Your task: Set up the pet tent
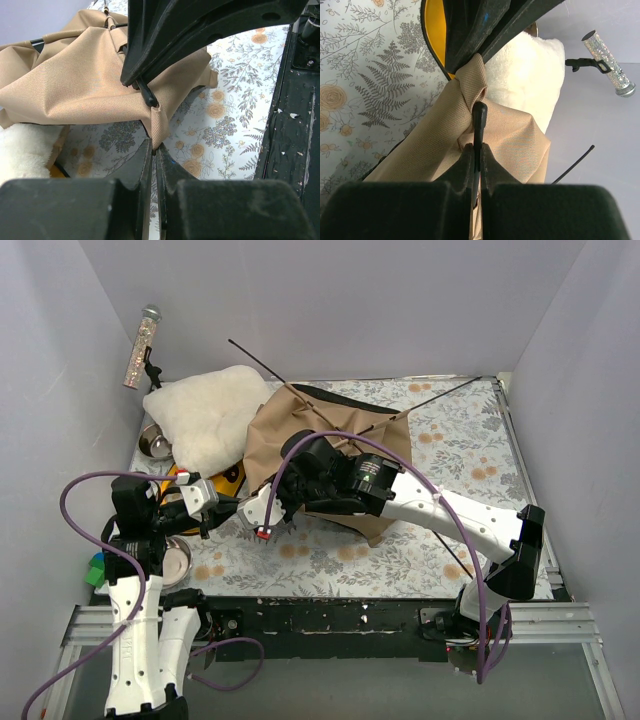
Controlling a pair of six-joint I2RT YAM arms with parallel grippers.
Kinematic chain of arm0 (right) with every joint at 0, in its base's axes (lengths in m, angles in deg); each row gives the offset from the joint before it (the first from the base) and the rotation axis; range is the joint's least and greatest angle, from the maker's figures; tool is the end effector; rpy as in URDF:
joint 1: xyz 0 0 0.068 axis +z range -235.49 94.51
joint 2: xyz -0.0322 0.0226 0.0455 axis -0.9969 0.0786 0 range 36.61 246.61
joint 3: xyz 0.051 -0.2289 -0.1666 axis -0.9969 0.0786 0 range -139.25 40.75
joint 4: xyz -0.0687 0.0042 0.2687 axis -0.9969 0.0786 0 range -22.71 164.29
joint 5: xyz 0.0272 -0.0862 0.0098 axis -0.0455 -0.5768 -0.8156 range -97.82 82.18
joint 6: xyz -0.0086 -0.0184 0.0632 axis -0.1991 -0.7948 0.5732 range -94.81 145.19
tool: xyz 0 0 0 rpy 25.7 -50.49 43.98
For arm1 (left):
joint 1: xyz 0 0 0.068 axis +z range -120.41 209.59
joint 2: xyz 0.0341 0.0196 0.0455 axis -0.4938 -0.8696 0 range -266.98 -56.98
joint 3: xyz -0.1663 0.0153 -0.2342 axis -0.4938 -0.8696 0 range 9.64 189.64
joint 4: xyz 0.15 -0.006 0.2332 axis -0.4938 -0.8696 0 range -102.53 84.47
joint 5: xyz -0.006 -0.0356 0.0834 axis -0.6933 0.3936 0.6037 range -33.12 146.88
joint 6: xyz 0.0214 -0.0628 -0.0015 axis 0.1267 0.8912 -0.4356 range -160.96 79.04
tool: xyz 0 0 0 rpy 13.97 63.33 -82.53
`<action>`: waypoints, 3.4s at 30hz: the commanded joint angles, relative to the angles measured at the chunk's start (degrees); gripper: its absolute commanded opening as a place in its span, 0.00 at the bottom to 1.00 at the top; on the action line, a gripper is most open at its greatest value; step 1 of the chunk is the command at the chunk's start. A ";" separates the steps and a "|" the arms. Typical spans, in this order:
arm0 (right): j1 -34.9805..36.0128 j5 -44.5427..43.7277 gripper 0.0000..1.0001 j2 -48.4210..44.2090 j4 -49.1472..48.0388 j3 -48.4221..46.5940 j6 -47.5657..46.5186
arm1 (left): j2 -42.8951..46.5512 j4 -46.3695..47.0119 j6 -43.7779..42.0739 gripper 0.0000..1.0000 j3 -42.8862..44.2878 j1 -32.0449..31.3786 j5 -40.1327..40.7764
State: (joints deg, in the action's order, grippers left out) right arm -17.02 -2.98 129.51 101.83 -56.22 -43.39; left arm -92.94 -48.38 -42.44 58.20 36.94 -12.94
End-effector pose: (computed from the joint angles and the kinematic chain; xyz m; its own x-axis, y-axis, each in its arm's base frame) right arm 0.1427 0.3737 0.4067 0.8198 -0.4498 -0.3545 -0.5215 -0.3303 -0.7867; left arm 0.1213 -0.0341 0.3467 -0.4800 -0.0529 -0.8757 0.7725 0.4474 -0.4505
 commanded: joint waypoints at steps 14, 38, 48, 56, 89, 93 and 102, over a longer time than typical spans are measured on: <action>2.81 -4.40 0.01 -1.06 -5.45 2.30 -5.60 | -4.72 2.07 12.97 0.00 3.65 0.12 2.85; -0.61 -5.47 0.01 -6.76 -19.61 7.85 3.01 | -3.06 7.07 27.22 0.00 1.02 0.12 0.56; -0.97 -0.54 0.01 -8.35 -15.13 9.52 -0.06 | -1.56 8.40 28.72 0.00 -0.22 0.12 0.30; -0.88 0.96 0.01 -6.95 -11.96 8.12 -2.53 | -1.74 8.75 28.63 0.00 -0.13 0.12 -0.05; -0.18 -1.24 0.01 -1.59 -6.42 1.00 0.11 | -0.77 6.91 22.49 0.00 -0.57 0.12 -2.68; -0.26 -1.24 0.01 -1.32 -5.89 0.55 0.20 | -0.25 6.47 21.26 0.00 -0.83 0.03 -2.78; 0.09 -1.06 0.01 -1.58 -6.06 0.73 -0.24 | -1.39 5.32 21.16 0.00 -0.22 0.11 -1.46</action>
State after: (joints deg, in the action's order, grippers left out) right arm -17.50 -3.78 128.71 96.06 -53.55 -42.47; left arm -93.95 -42.72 -21.22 57.57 36.99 -13.69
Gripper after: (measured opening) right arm 0.045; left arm 0.025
